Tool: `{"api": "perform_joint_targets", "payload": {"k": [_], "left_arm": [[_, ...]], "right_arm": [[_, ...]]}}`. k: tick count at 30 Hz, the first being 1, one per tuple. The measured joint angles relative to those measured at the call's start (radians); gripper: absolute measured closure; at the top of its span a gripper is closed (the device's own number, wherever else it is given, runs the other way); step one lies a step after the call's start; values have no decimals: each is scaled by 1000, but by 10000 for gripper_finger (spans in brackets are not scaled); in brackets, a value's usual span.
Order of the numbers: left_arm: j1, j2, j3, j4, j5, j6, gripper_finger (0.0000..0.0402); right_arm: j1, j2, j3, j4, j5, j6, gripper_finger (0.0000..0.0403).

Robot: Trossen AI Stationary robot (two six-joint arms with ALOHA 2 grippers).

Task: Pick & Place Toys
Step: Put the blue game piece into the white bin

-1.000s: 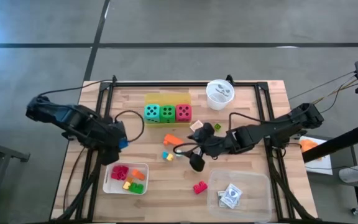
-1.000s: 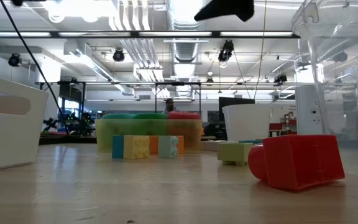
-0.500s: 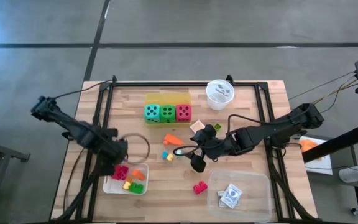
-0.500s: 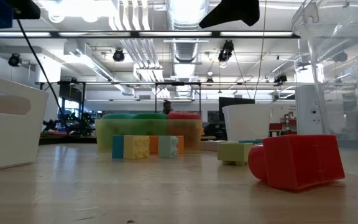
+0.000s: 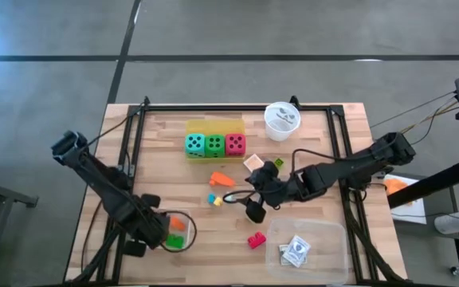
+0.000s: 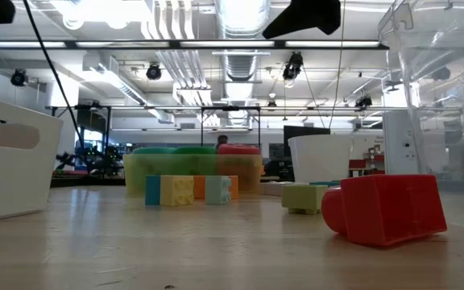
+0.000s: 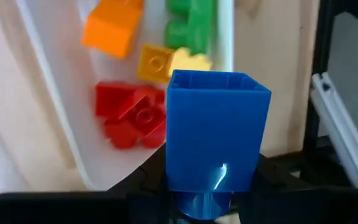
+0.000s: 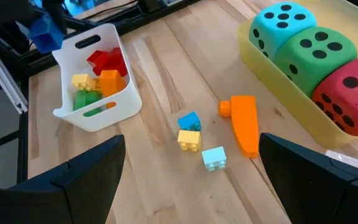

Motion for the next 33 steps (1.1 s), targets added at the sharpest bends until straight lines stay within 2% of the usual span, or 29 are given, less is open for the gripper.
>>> {"api": "perform_joint_targets", "payload": {"k": [7,15,21,33], "left_arm": [[-45,33,-19,123,-29,-88,288],[-93,37,-170,174,-16,-192,288],[-94,37,-245,274,10,-198,288],[-94,36,-346,339,30,-198,288]], "right_arm": [[18,0,-16,2,5,3,39],[22,0,-50,28,5,5,39],[22,0,-66,30,6,22,39],[21,0,-71,38,7,20,39]]}}
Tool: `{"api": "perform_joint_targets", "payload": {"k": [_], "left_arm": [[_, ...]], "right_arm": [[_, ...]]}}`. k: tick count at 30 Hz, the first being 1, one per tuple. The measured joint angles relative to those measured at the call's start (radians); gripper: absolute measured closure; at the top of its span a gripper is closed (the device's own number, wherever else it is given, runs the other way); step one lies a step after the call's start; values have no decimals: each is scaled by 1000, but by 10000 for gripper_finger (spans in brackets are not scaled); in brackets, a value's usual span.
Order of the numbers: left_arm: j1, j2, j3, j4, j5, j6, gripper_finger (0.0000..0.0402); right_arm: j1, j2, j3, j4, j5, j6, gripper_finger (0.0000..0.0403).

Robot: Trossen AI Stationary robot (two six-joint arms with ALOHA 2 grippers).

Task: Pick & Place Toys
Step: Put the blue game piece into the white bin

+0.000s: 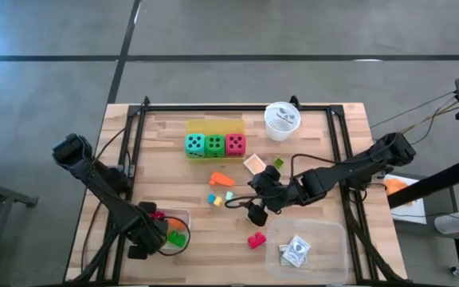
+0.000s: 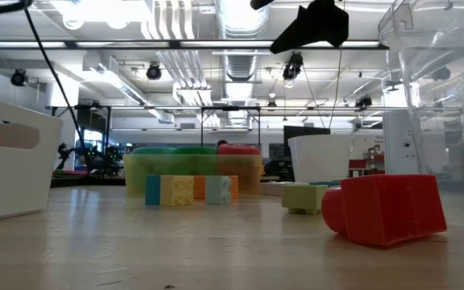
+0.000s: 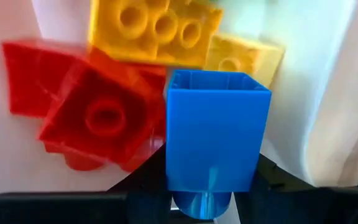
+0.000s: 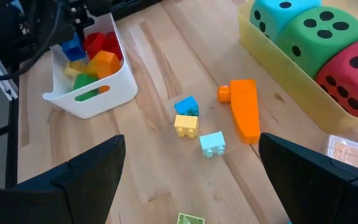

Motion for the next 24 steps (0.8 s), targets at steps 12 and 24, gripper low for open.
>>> {"api": "perform_joint_targets", "payload": {"k": [12,24], "left_arm": [[0,0,-17,67,5,17,288],[1,0,-17,84,2,4,277]], "right_arm": [[0,0,0,10,0,-9,39],[-1,0,0,12,0,-10,39]]}}
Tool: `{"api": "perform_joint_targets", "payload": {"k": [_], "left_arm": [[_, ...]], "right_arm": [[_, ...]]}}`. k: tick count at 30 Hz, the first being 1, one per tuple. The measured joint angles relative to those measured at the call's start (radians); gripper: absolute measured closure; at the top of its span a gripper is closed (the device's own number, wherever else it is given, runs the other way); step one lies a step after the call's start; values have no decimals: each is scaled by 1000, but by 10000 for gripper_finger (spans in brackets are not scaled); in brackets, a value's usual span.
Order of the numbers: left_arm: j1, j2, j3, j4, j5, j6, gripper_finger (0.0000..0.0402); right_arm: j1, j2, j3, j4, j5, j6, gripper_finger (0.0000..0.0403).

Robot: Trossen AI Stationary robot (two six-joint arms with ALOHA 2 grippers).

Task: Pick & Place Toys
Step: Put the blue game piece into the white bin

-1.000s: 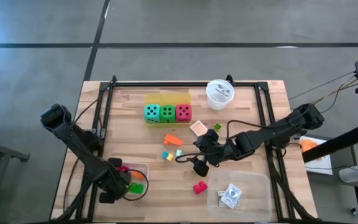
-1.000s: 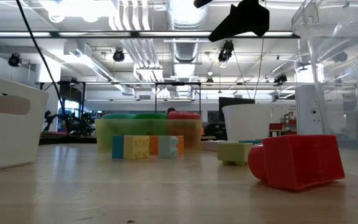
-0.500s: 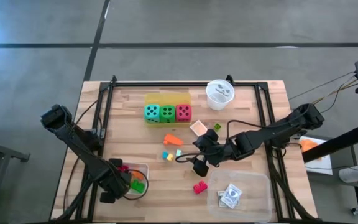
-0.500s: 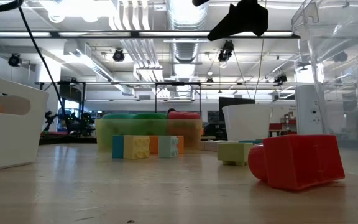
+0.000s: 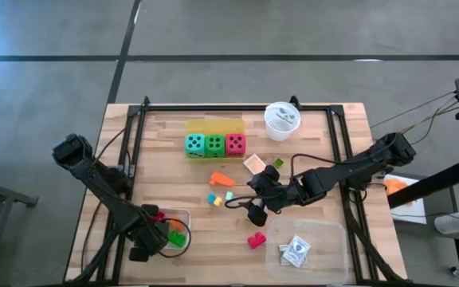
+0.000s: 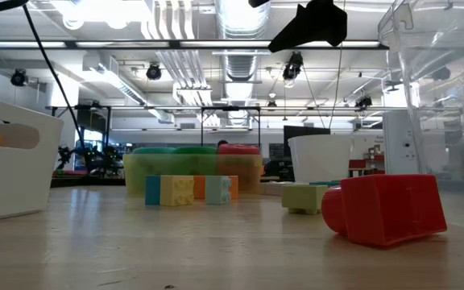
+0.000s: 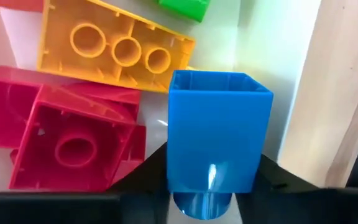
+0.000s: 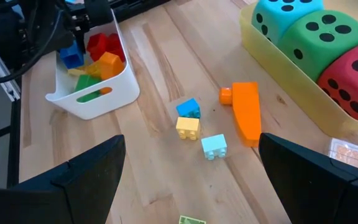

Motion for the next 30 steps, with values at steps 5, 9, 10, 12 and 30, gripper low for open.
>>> {"api": "perform_joint_targets", "payload": {"k": [5,9,10,12,30], "left_arm": [[9,0,1,1,6,-46,142],[15,0,3,-4,5,-57,63],[16,0,3,-2,14,-60,49],[15,0,3,-3,12,-60,30],[16,0,55,-54,18,-52,5]], "right_arm": [[0,0,0,1,0,0,39],[0,0,0,1,0,0,39],[0,0,0,1,0,0,39],[0,0,0,1,0,0,39],[0,0,0,2,-1,0,39]]}}
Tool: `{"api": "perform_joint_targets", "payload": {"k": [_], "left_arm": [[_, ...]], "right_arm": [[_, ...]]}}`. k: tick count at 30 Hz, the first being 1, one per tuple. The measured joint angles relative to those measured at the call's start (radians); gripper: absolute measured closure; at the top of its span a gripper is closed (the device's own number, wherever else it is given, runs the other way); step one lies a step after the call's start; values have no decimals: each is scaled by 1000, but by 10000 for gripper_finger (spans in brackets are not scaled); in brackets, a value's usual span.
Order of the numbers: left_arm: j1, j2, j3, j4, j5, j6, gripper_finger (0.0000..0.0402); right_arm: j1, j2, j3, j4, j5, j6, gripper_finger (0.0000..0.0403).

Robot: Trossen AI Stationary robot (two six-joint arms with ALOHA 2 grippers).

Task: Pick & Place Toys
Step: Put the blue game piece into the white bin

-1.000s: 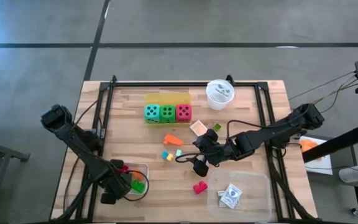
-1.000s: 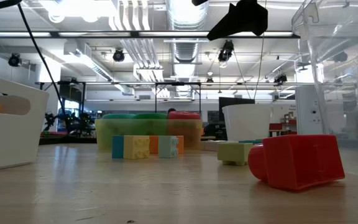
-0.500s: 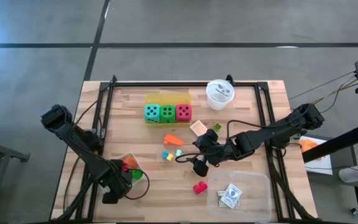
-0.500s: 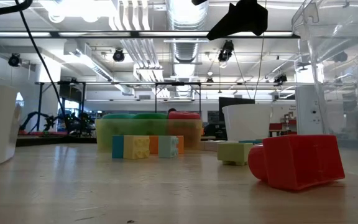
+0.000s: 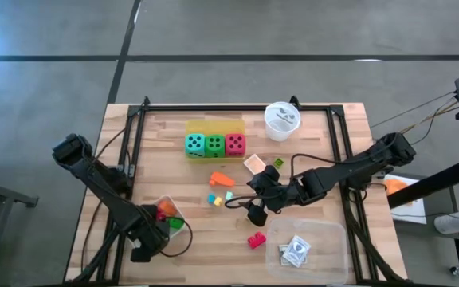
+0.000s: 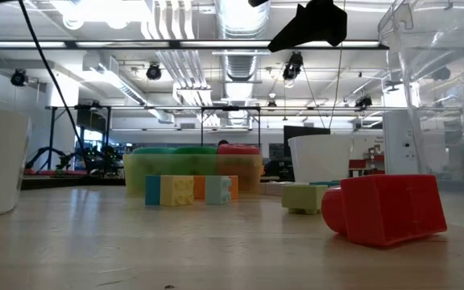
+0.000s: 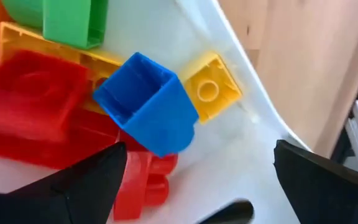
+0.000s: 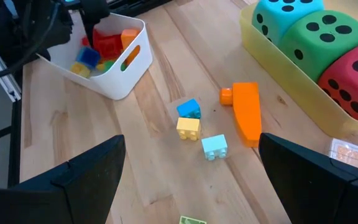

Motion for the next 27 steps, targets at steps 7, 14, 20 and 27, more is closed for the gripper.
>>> {"api": "perform_joint_targets", "payload": {"k": [7,14,20,27], "left_arm": [[0,0,116,-133,0,1,5],[8,-1,249,-313,-199,149,5],[119,-2,307,-283,-390,291,5],[397,-2,261,-82,-353,372,5]], "right_arm": [[0,0,0,2,0,0,39],[0,0,0,1,0,0,39],[6,0,0,0,0,5,39],[34,0,0,-2,25,12,39]]}}
